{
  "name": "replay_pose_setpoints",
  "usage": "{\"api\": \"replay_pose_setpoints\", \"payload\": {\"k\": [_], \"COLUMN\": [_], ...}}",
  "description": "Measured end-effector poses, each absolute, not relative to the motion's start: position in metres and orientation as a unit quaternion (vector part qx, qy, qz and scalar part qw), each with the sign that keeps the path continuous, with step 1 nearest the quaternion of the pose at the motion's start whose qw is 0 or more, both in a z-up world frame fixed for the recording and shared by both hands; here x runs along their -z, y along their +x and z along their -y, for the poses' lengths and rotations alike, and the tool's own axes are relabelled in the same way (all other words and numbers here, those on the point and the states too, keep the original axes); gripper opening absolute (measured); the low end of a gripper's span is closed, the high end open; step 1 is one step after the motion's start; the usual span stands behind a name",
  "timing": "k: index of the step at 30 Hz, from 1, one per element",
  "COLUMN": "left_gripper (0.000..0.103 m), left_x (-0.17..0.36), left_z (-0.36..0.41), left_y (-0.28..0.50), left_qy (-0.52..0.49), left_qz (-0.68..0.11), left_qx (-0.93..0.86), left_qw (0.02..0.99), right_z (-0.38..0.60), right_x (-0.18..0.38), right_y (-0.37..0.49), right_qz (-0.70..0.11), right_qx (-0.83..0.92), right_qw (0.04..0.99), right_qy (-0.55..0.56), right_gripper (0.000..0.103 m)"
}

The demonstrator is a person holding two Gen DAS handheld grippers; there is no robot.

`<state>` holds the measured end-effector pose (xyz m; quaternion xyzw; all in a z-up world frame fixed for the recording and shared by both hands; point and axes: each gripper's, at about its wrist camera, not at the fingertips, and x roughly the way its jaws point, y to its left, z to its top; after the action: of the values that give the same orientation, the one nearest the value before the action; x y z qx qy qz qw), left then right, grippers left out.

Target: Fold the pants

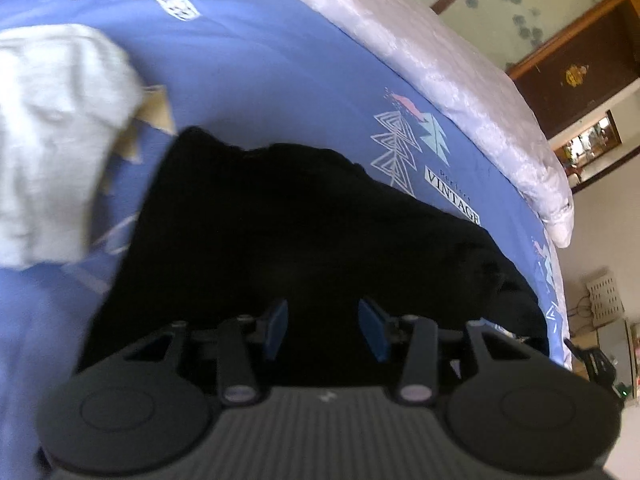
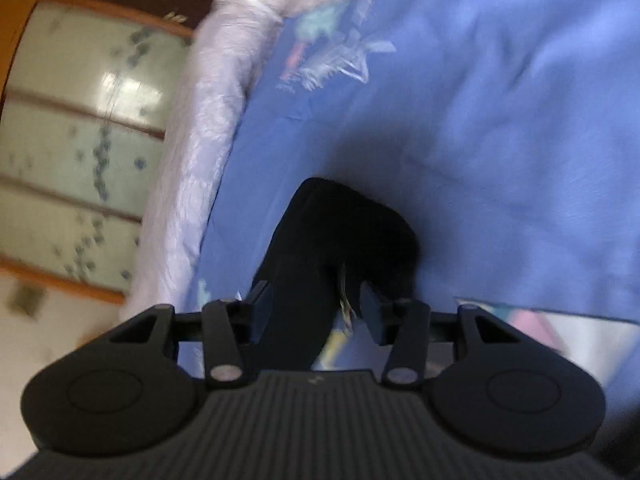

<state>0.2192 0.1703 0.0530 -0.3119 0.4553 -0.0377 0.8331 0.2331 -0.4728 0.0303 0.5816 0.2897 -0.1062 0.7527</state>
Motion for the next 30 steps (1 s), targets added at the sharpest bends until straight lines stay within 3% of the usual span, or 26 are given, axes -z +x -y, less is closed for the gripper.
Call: {"api": "replay_pose_setpoints", "payload": {"k": [3,4,5,7,12,14,20,25,27,29,30], "left_gripper": [0.04,0.04,0.04,0.039,0.038,0.039,0.04,0.04,0.04,0.042,0.043], "left_x": [-0.039,-0.035,-0.03,-0.018,0.002,0.003,-0.001,0.001,0.0,0.001,0.0], "left_z": [-0.164,-0.163,-0.163,-0.163,-0.17,-0.171,-0.174,-0.179,-0.177,-0.173,-0.172], "left_y": [0.239,0.245,0.251,0.261,0.27,0.27,0.268,0.274,0.277,0.279,0.277], "left_qy": [-0.311,-0.309,-0.304,-0.298,-0.306,-0.304,-0.307,-0.307,-0.301,-0.295,-0.292], "left_qz": [-0.45,-0.448,-0.448,-0.458,-0.47,-0.469,-0.474,-0.48,-0.481,-0.479,-0.478], "left_qx": [0.042,0.04,0.035,0.018,0.011,0.013,0.017,0.019,0.015,0.013,0.012], "left_qw": [0.836,0.838,0.84,0.838,0.828,0.829,0.825,0.821,0.823,0.827,0.828], "right_z": [0.482,0.484,0.485,0.486,0.493,0.5,0.538,0.578,0.577,0.571,0.572], "right_x": [-0.013,-0.01,-0.01,-0.03,-0.124,-0.143,-0.103,-0.072,-0.081,-0.091,-0.091], "right_y": [0.234,0.236,0.239,0.241,0.212,0.195,0.155,0.077,0.071,0.079,0.099], "right_qz": [-0.262,-0.257,-0.25,-0.24,-0.117,-0.11,-0.216,-0.195,-0.195,-0.198,-0.2], "right_qx": [0.121,0.128,0.134,0.138,0.068,0.077,0.232,0.301,0.303,0.298,0.292], "right_qw": [0.719,0.715,0.715,0.747,0.884,0.906,0.866,0.794,0.797,0.81,0.817], "right_qy": [0.632,0.637,0.639,0.605,0.447,0.402,0.387,0.49,0.484,0.465,0.455], "right_gripper": [0.051,0.039,0.005,0.006,0.006,0.007,0.012,0.013,0.017,0.039,0.043]}}
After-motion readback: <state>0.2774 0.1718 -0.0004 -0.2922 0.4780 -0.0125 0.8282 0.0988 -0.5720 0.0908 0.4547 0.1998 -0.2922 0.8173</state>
